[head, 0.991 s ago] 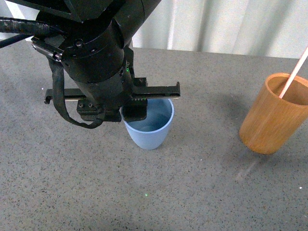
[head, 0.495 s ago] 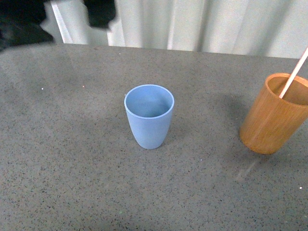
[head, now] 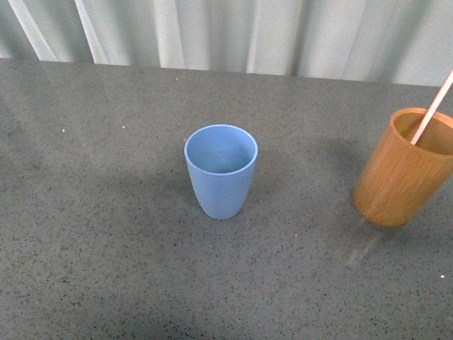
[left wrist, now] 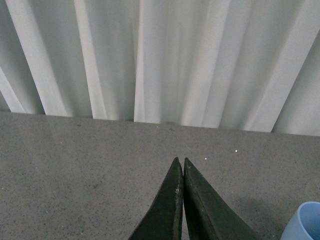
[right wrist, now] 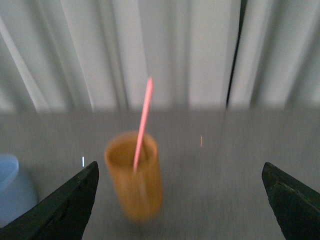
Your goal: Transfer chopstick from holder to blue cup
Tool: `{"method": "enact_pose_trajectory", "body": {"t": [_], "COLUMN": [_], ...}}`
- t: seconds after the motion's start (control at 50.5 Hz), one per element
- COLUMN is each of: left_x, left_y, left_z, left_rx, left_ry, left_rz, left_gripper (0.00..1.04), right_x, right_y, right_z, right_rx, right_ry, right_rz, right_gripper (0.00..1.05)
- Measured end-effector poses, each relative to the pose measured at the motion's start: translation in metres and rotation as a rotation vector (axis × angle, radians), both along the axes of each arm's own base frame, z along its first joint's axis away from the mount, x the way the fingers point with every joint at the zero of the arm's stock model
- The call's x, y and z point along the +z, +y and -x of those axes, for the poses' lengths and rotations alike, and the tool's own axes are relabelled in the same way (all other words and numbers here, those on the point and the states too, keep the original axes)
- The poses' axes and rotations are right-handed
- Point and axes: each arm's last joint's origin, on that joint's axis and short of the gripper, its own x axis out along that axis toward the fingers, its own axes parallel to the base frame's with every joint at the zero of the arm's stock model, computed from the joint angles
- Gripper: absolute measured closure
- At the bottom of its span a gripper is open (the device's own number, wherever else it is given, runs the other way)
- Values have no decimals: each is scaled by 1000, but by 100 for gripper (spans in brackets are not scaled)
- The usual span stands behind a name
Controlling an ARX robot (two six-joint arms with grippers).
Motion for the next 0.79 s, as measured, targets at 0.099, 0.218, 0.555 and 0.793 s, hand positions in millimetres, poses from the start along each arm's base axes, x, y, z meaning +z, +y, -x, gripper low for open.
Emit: {"method": "enact_pose_trajectory", "body": {"t": [0.099, 0.218, 0.555, 0.793], "left_x": [-6, -14, -22, -27], "left_y": [0, 0, 0, 0], "left_z": [10, 19, 34, 42], "left_rx": [2, 1, 0, 0], "left_ry": [-2, 7, 5, -18], "left_rz": [-2, -2, -2, -2], "left_gripper": [101, 101, 101, 101], "right_x": [3, 25, 19, 8], "right_y": [-12, -37, -69, -66], "right_z": [-17, -45, -119, -170], "right_rx": [-27, -20, 131, 233], "right_ry": [240, 192, 174, 155], "right_rz": [-65, -90, -48, -51], "right_gripper": [10, 10, 10, 10]}}
